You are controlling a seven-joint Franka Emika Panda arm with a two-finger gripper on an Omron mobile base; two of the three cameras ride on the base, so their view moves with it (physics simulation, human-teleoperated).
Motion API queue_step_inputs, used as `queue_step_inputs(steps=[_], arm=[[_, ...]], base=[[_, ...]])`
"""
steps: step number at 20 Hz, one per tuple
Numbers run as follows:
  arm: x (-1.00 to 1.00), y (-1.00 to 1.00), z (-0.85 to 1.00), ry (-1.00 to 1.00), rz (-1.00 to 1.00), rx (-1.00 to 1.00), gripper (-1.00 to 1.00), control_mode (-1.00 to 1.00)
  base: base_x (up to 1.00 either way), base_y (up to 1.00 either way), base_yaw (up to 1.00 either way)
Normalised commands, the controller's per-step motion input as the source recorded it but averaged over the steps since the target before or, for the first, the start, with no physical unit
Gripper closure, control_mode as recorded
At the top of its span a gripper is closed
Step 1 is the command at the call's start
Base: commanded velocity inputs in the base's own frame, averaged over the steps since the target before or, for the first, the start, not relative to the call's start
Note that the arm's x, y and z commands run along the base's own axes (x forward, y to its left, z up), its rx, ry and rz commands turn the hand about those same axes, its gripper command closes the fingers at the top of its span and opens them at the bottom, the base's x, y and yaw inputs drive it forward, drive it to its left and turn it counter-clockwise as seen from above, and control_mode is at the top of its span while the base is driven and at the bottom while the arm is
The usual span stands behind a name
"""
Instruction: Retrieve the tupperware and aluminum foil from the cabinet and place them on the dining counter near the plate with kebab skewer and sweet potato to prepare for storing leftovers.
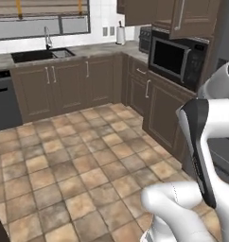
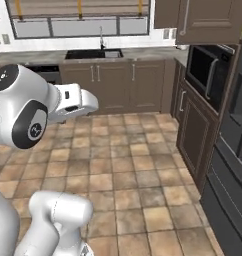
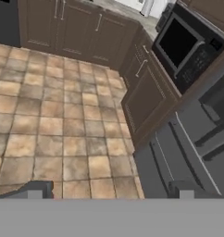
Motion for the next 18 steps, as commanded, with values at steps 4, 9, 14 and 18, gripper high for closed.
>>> queue_step_inputs(steps=[4,9,14,18], arm=[[0.0,0.0,0.0,0.0,0.0,0.0,-1.0,1.0],[0.0,0.0,0.0,0.0,0.0,0.0,-1.0,1.0],[0.0,0.0,0.0,0.0,0.0,0.0,-1.0,1.0],[0.0,0.0,0.0,0.0,0.0,0.0,-1.0,1.0]], base=[[1.0,-0.16,0.06],[1.0,0.04,-0.13],[1.0,0.3,-0.42],[0.99,0.39,-0.53]])
